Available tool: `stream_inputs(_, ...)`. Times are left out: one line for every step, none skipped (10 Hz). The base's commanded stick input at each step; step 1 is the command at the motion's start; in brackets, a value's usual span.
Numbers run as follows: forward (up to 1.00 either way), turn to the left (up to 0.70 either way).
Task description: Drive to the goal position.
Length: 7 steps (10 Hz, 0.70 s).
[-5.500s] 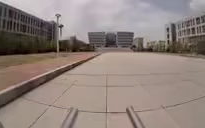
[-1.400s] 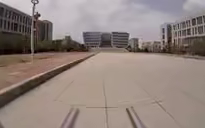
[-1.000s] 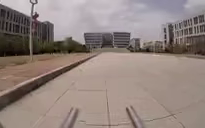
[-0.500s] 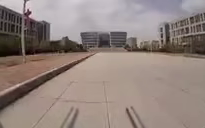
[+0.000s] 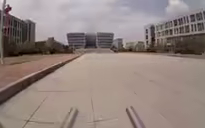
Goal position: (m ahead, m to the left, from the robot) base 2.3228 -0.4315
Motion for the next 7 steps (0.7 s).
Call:
stream_inputs(0.7, 0.0)
stream_inputs(0.7, 0.0)
stream_inputs(0.7, 0.0)
stream_inputs(0.7, 0.0)
stream_inputs(0.7, 0.0)
stream_inputs(0.7, 0.0)
stream_inputs(0.7, 0.0)
